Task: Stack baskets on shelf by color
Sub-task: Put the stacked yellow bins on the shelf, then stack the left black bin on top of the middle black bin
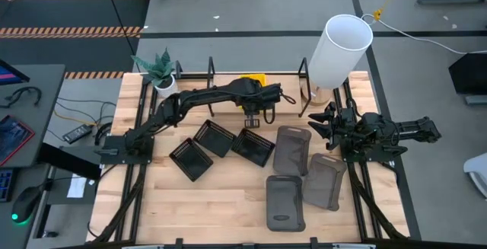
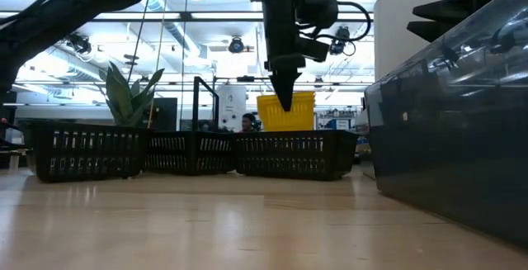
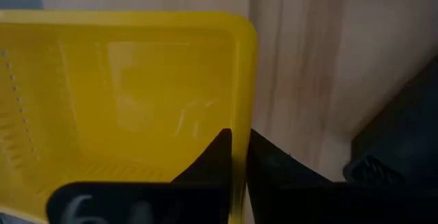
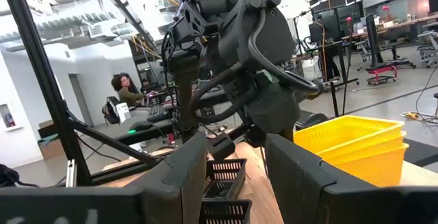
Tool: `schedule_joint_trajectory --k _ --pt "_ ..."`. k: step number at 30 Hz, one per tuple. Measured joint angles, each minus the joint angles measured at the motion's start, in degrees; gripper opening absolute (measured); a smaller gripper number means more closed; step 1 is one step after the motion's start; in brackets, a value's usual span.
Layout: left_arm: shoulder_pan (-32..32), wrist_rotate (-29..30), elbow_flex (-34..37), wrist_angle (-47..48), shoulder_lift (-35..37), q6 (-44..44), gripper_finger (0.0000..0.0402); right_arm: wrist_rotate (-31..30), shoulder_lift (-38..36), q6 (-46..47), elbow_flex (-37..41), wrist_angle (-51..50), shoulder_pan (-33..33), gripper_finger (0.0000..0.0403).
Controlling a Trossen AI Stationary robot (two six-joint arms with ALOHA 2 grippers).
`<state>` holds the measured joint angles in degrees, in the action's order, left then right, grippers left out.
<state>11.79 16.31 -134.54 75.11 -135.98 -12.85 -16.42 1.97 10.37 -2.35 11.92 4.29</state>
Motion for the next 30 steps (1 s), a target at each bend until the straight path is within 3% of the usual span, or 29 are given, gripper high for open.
schedule_joint_trajectory --k 10,23,30 --pt "0.0 0.42 0.0 -1.19 -0.16 0.78 0.0039 0.02 0.01 0.0 0.0 0.0 0.0 0.0155" --pt "0.0 1.95 -0.08 -3.64 -0.13 1.72 0.0171 0.02 0.01 0.0 0.0 0.0 0.0 0.0155" --pt "-1.21 -1.71 -0.48 -2.73 4.92 1.96 0.0174 0.03 0.01 0.0 0.0 0.0 0.01 0.0155"
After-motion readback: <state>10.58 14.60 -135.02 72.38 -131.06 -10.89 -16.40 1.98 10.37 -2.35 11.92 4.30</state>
